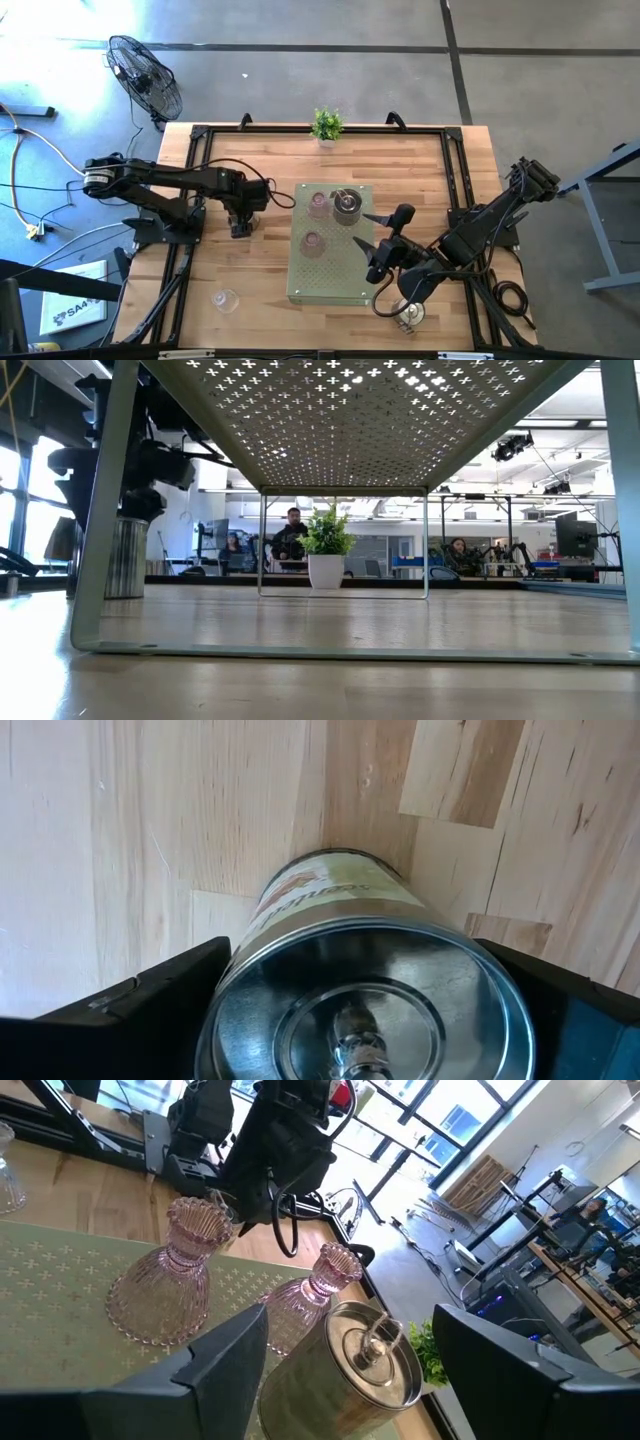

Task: Pick & Place candle stick holders
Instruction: Put the top silver scented candle on the shelf

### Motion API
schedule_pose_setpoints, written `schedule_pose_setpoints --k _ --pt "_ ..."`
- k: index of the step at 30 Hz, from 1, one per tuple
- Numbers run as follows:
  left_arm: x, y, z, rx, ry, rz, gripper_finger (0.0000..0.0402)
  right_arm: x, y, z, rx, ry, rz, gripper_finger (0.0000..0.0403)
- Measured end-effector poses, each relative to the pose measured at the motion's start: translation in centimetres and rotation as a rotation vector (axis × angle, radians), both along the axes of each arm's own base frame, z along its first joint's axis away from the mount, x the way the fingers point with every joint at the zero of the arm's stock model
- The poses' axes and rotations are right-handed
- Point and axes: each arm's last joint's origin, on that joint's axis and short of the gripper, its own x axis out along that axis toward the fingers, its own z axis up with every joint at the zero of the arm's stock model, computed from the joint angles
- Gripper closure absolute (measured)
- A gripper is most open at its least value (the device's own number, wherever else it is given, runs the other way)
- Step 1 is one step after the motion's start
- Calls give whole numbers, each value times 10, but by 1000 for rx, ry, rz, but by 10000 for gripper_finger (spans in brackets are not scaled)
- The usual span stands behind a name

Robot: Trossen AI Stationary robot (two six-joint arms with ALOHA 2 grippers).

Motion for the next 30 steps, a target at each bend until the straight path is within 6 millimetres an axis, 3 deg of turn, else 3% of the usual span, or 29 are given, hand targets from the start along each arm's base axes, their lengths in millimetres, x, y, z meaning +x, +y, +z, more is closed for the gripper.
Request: schedule_pose_setpoints --k 17,30 --pt "14 2 3 14 -144 9 2 0 0 0 -7 5 2 126" --pt "-1 -1 0 -25 12 28 2 0 0 0 -8 5 2 126"
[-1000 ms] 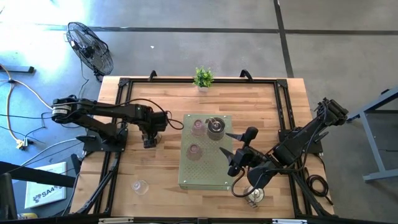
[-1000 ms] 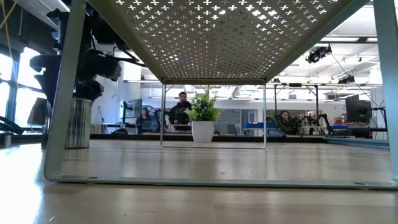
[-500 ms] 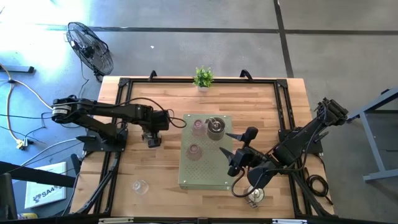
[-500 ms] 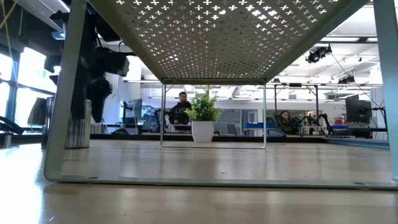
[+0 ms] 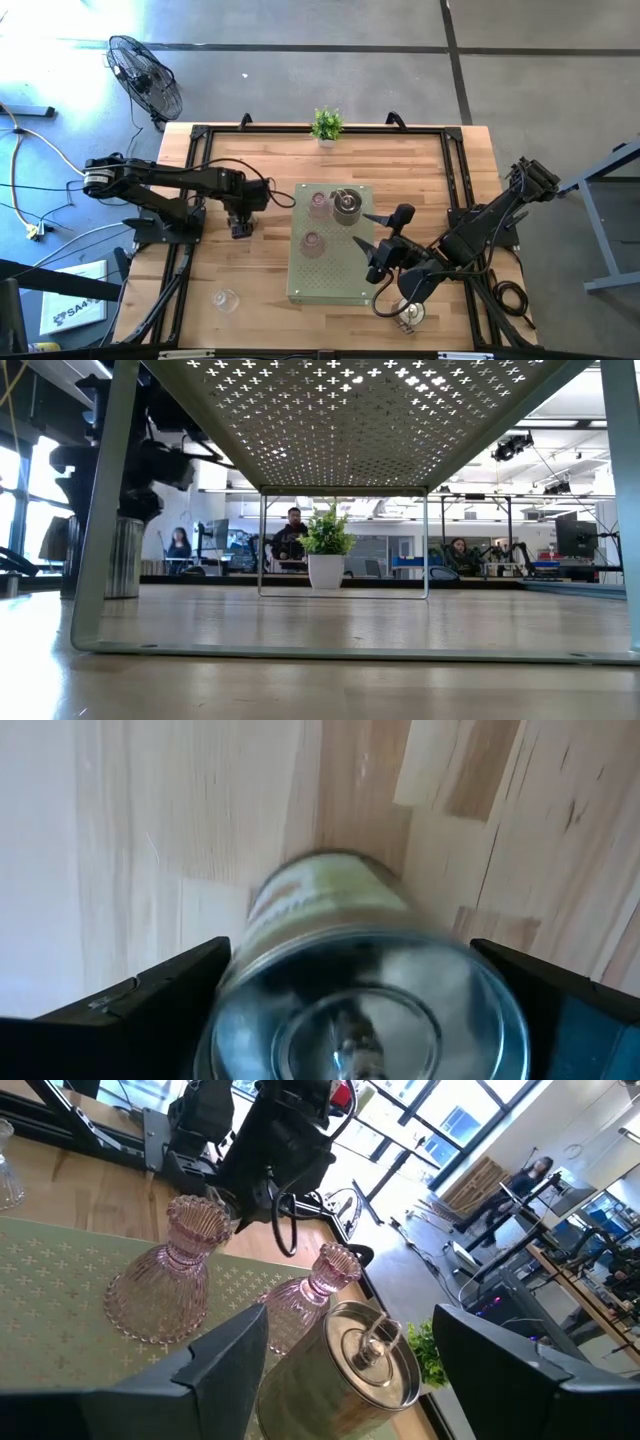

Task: Pick & Place candle stick holders
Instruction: Put the top silver scented candle on the shelf

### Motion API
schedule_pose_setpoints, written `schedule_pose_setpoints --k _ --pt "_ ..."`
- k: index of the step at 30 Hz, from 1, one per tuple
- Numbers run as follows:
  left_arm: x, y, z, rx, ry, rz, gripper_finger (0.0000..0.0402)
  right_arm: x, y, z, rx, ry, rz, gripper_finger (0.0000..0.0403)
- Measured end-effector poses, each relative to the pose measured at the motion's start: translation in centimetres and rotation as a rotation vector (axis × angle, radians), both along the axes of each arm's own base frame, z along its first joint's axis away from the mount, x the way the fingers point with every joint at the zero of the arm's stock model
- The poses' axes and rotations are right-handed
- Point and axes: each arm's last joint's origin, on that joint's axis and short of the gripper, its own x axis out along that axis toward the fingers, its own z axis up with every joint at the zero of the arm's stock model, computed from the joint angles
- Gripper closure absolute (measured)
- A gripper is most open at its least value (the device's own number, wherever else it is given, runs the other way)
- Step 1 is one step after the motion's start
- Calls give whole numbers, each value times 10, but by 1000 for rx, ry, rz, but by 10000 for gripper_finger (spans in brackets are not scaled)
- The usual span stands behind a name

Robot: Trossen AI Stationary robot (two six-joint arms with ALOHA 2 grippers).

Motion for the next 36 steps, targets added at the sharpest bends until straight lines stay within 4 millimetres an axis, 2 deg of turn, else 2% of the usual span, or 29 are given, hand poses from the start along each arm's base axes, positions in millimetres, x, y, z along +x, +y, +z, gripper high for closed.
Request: schedule_pose_setpoints --k 27,36 --pt "1 0 0 3 -11 -4 2 0 0 0 1 0 1 126" --pt "0 0 0 -6 -2 48 2 0 0 0 8 8 14 126"
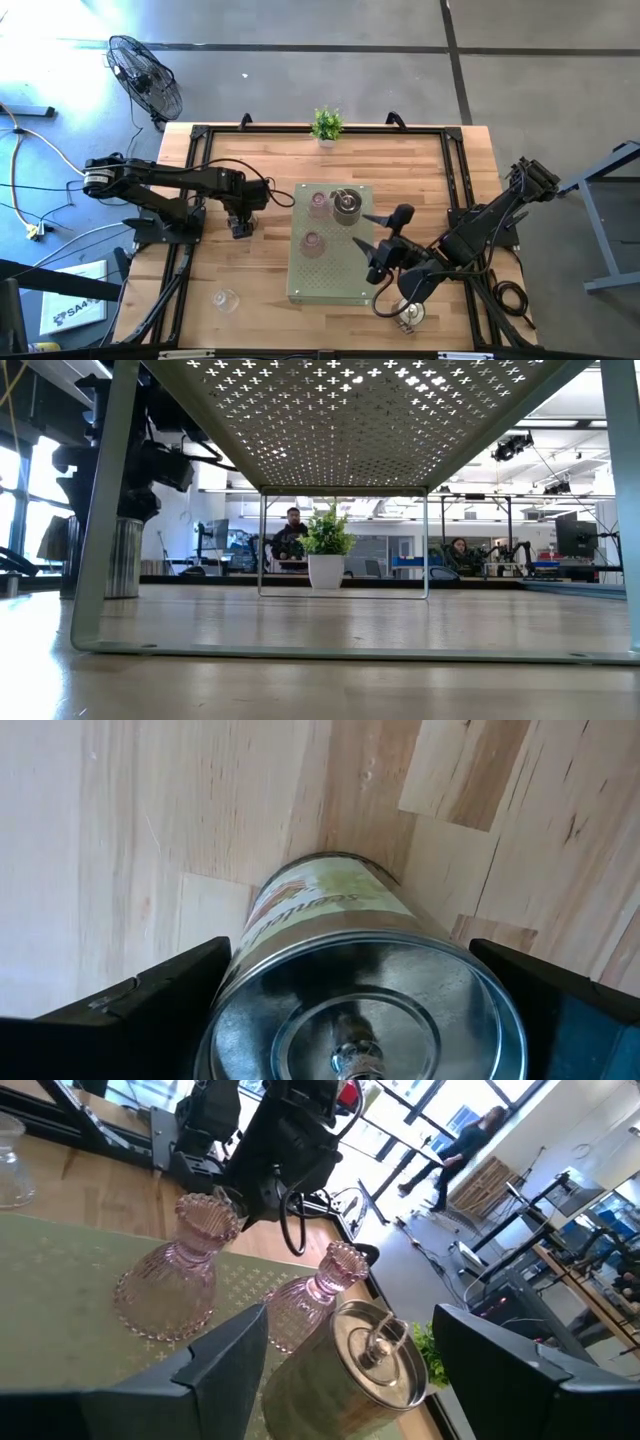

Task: Pick & Place candle stick holders
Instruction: Put the top silver scented candle on the shelf

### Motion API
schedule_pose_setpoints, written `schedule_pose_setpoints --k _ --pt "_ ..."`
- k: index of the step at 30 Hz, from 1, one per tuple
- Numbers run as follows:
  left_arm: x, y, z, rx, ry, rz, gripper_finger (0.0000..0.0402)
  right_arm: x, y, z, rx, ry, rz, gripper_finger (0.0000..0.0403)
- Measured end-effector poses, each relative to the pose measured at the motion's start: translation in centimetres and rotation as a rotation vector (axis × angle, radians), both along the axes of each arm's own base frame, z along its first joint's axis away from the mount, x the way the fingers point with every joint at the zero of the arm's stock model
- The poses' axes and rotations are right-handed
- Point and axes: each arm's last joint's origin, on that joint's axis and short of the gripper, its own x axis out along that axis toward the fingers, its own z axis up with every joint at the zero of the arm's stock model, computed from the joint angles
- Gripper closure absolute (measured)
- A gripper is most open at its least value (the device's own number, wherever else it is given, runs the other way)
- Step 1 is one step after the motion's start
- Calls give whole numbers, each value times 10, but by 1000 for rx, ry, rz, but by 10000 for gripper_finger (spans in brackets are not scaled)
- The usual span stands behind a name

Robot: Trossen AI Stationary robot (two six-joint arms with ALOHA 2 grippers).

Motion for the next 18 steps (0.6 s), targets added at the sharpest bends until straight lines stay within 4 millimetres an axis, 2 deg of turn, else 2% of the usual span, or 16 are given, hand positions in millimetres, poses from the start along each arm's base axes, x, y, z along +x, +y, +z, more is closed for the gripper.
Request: schedule_pose_setpoints --k 12,18 --pt "0 0 0 8 1 1 4 0 0 0 0 1 0 126" --pt "0 1 0 28 6 15 51 0 0 0 -3 -1 -3 126"
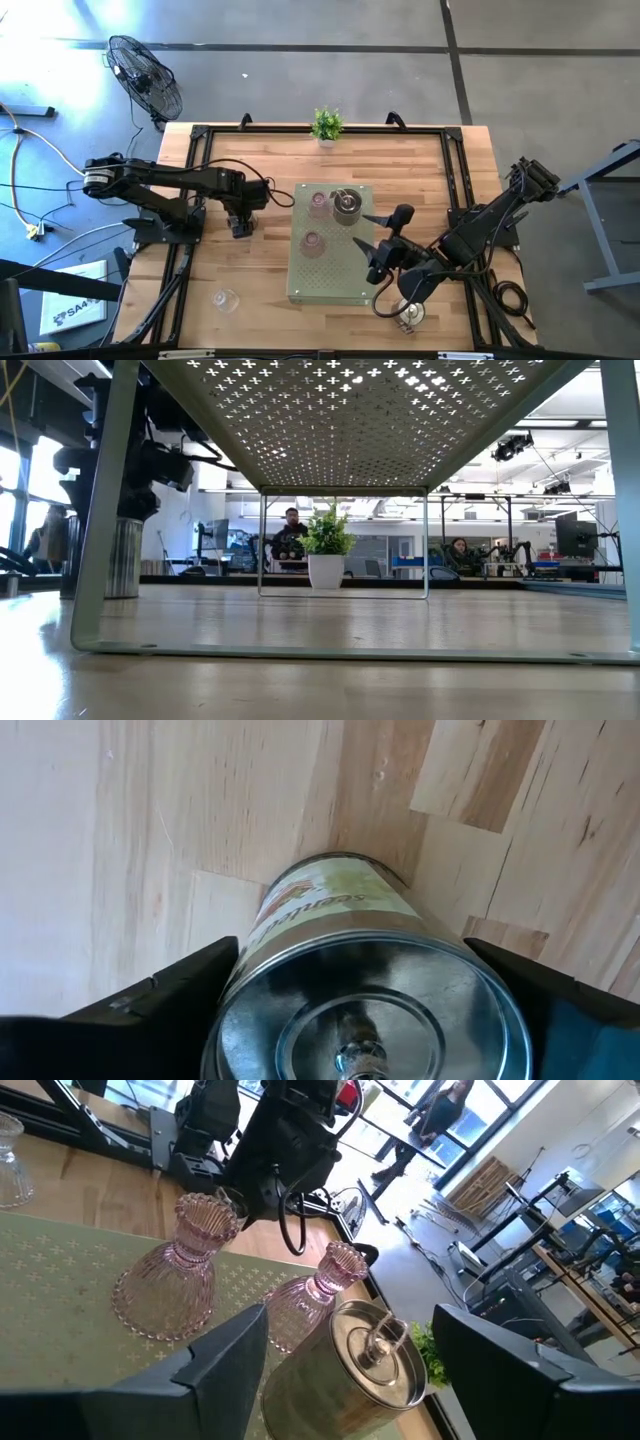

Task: Pick & Place candle stick holders
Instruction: Put the top silver scented candle on the shelf

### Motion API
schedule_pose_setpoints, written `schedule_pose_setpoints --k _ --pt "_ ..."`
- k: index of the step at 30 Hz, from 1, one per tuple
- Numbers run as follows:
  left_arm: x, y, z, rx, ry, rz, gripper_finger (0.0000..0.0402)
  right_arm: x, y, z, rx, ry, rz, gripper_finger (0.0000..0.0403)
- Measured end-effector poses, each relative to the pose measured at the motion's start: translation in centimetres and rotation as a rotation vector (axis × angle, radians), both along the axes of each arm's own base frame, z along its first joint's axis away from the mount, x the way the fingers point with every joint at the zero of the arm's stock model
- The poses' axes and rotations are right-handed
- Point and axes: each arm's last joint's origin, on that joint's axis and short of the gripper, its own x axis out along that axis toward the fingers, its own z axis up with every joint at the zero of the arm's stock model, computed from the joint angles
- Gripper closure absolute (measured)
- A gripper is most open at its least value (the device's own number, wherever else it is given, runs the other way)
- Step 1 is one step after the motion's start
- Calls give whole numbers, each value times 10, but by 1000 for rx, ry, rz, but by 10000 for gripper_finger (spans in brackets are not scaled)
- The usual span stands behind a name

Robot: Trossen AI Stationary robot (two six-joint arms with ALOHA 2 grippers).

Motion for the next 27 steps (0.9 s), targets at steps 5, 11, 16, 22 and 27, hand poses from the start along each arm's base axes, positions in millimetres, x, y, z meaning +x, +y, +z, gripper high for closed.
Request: schedule_pose_setpoints --k 5,11,16,22,27 --pt "0 1 0 15 5 26 54 0 0 0 -21 9 0 126" --pt "-1 1 0 41 9 47 54 0 1 0 -9 25 27 126" --pt "-1 1 0 45 10 47 54 1 4 -2 51 72 130 126" --pt "-1 2 4 66 35 50 54 2 7 -4 84 138 252 126" --pt "-1 3 21 76 69 58 54 3 6 -3 83 126 239 126"
